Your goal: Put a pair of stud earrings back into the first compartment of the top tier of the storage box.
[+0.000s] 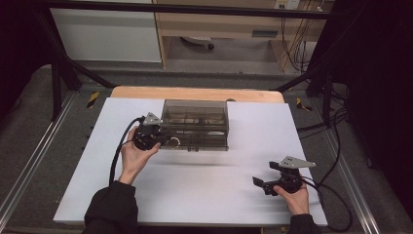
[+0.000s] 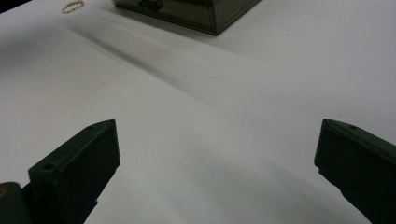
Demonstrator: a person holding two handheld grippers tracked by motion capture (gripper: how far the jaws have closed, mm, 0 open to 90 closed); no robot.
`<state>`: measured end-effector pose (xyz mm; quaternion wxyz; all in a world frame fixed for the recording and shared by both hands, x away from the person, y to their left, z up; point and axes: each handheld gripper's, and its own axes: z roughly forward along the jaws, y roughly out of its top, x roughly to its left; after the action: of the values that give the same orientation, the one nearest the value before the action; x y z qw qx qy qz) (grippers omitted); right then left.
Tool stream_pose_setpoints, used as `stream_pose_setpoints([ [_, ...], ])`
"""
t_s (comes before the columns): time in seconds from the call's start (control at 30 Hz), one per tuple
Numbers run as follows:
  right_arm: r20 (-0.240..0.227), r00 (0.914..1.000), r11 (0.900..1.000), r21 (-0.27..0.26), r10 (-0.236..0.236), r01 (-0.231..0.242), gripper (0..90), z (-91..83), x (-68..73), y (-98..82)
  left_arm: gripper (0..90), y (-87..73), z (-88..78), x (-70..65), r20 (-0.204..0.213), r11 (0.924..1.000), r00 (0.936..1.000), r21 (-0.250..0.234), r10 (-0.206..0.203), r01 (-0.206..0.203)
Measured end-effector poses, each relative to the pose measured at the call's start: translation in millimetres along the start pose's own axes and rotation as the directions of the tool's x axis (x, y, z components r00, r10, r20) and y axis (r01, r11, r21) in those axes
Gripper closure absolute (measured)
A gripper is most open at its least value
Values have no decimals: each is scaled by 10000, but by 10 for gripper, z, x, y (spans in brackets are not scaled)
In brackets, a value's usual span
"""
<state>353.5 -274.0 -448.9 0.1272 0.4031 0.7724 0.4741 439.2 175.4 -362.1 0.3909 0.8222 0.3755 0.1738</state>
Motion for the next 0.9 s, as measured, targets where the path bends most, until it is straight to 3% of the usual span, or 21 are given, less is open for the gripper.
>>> stream_pose_setpoints([
  [0.3, 27, 10000, 10000, 3, 27, -27, 6, -5, -1, -1, 671, -66, -275, 80, -89, 9998, 10000, -190, -43, 41],
  [0.6, 28, 10000, 10000, -11, 36, -36, 6, -2, 0, -3, 505, -305, -521, 295, -415, 9993, 9985, -93, -357, 354],
  [0.9, 18, 10000, 10000, 36, 28, -28, 6, 4, 0, -5, 345, -549, -617, 485, -906, 9984, 9943, -66, -569, 565],
])
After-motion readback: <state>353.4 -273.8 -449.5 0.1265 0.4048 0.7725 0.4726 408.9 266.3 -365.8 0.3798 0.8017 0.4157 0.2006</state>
